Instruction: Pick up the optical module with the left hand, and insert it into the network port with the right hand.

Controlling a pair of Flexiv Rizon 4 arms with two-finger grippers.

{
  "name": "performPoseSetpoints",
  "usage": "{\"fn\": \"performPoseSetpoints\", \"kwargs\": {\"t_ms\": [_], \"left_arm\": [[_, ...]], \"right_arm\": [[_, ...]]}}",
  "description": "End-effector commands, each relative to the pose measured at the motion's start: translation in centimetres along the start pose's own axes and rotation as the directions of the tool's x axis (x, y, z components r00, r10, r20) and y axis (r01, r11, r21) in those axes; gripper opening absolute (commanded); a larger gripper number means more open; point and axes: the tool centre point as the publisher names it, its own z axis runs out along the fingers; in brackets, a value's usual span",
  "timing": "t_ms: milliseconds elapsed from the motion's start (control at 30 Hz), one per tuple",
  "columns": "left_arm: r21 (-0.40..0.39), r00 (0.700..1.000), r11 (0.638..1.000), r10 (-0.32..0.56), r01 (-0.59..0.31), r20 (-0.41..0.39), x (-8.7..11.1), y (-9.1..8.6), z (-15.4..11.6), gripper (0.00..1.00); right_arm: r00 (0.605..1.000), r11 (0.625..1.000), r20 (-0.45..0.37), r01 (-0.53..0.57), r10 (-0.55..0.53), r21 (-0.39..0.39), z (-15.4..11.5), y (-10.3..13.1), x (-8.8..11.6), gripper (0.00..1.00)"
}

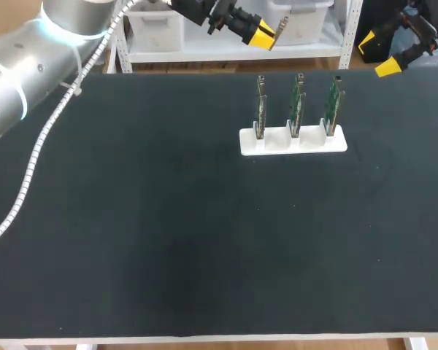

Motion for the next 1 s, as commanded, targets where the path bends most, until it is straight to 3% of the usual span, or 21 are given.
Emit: {"fn": "performPoseSetpoints", "kwargs": {"t_ms": [33,500,733,1000], "left_arm": [[0.063,1.0,0.998,-0.002,0.002,-0.006,-0.2,0.9,-0.1,0.0],[0.063,1.0,0.998,-0.002,0.002,-0.006,-0.2,0.9,-0.1,0.0],[-0.004,0.991,0.995,0.095,-0.096,0.089,-3.8,3.3,2.1,0.0],[-0.087,0.976,0.993,0.097,-0.082,0.195,-5.5,4.5,3.7,0.0]], "right_arm": [[1.0,0.964,0.0,-0.001,0.001,-0.265,-0.2,-0.8,0.0,1.0],[1.0,0.964,0.0,-0.001,0.001,-0.265,-0.2,-0.8,0.0,1.0],[1.0,0.964,0.0,-0.001,0.001,-0.265,-0.2,-0.8,0.0,1.0],[1.0,0.964,0.0,-0.001,0.001,-0.265,-0.2,-0.8,0.0,1.0]]}}
